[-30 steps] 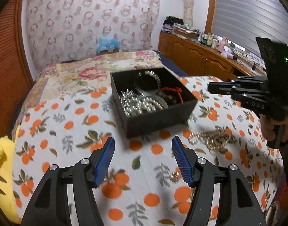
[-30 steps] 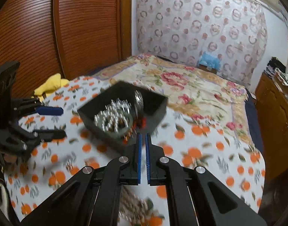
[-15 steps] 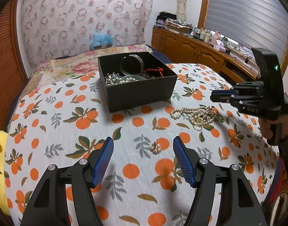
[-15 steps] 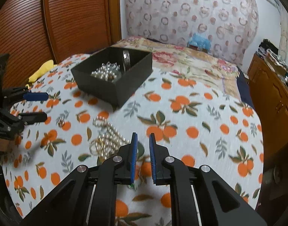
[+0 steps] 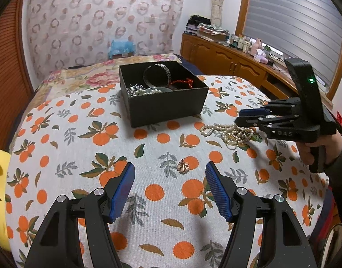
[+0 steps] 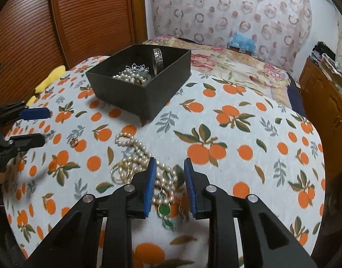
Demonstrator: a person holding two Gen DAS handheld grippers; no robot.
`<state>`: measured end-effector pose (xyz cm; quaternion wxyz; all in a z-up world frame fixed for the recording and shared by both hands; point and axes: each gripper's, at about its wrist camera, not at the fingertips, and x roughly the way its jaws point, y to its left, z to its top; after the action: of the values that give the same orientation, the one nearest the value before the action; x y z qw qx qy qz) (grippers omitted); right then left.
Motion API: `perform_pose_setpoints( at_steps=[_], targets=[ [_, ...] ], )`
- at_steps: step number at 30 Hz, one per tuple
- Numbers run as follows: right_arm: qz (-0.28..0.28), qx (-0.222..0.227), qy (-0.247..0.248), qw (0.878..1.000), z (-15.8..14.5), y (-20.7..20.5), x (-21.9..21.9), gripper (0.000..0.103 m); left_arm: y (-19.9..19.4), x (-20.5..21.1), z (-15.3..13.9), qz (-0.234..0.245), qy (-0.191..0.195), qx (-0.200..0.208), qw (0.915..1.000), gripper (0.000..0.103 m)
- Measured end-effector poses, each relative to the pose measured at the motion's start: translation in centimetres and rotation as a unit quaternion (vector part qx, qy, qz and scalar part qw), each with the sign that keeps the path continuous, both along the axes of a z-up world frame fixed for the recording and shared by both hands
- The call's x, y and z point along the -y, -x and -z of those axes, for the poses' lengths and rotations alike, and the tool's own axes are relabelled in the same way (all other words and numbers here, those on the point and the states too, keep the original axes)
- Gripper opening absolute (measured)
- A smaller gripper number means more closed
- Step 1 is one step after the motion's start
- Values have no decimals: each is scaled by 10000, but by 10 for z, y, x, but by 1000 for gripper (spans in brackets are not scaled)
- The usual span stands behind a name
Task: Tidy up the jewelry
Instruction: 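Grasp the gold chain with the right tool while the left tool moves to the flower brooch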
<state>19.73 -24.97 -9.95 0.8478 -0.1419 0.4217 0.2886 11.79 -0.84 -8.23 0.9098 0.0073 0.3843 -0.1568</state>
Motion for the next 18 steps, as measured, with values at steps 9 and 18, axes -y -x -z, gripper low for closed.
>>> perform_pose_setpoints(
  at_steps=[9, 18],
  targets=[
    [-12, 4, 351, 9994, 9, -5, 0, 26, 0, 0, 4, 22, 6, -49, 10000, 63],
    [-37, 353, 412, 9985, -6, 7, -8, 5, -11, 18, 17, 274, -255, -276, 9989, 63]
  ],
)
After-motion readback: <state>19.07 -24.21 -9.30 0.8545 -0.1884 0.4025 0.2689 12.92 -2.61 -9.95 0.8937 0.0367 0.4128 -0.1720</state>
